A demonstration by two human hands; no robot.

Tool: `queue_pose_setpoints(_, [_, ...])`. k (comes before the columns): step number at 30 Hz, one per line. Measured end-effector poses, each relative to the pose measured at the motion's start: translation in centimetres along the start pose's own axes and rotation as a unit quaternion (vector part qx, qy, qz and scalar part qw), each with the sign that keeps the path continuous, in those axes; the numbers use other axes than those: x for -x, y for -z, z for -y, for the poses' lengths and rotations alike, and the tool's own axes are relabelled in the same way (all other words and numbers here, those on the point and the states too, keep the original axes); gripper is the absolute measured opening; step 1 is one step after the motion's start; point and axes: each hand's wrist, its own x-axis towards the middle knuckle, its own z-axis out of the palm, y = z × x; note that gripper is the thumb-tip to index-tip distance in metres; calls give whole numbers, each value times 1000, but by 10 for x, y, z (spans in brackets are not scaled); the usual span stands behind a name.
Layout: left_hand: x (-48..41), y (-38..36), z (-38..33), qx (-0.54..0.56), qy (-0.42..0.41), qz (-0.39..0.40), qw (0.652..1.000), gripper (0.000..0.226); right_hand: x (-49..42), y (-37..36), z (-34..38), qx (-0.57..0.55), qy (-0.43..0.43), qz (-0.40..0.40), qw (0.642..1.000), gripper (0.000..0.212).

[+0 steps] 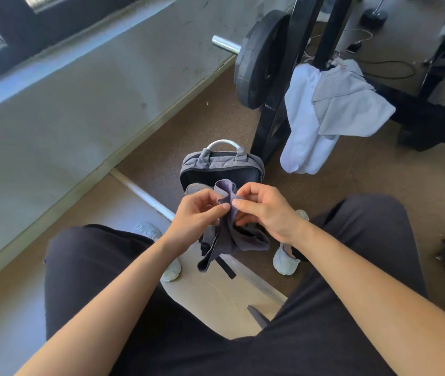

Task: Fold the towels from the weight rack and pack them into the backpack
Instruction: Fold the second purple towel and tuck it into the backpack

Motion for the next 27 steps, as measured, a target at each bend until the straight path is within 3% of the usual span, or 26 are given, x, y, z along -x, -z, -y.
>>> queue_pose_setpoints(3, [2,2,0,31,-3,12,999,8,1,-1,4,-27,-15,22,999,14])
queue_pose_setpoints(7, [1,6,2,-36,-44,3,998,29,1,0,7,-13,-14,38,999,29])
queue_pose_setpoints(12, [-2,2,2,-44,-64,-25,997,17,3,-5,7,139,61,41,988,28])
queue_pose_setpoints(15, [-3,9,6,-63,-71,-12,995,21,2,-3,9,275,160,-18,948,31])
queue_pose_setpoints(17, [-3,12,6,-67,-80,7,994,22,-1,0,12,337,201,-32,919,45])
queue_pose_setpoints(20, [-2,11,4,-68,-101,27,992,14,-2,-2,16,396,164,36,903,62])
queue_pose_setpoints(23, [-1,13,5,-70,-111,34,991,9,-1,-1,14,426,107,64,896,44])
queue_pose_setpoints(27, [-4,15,12,-56,-80,49,994,19,2,7,20,395,113,38,911,13])
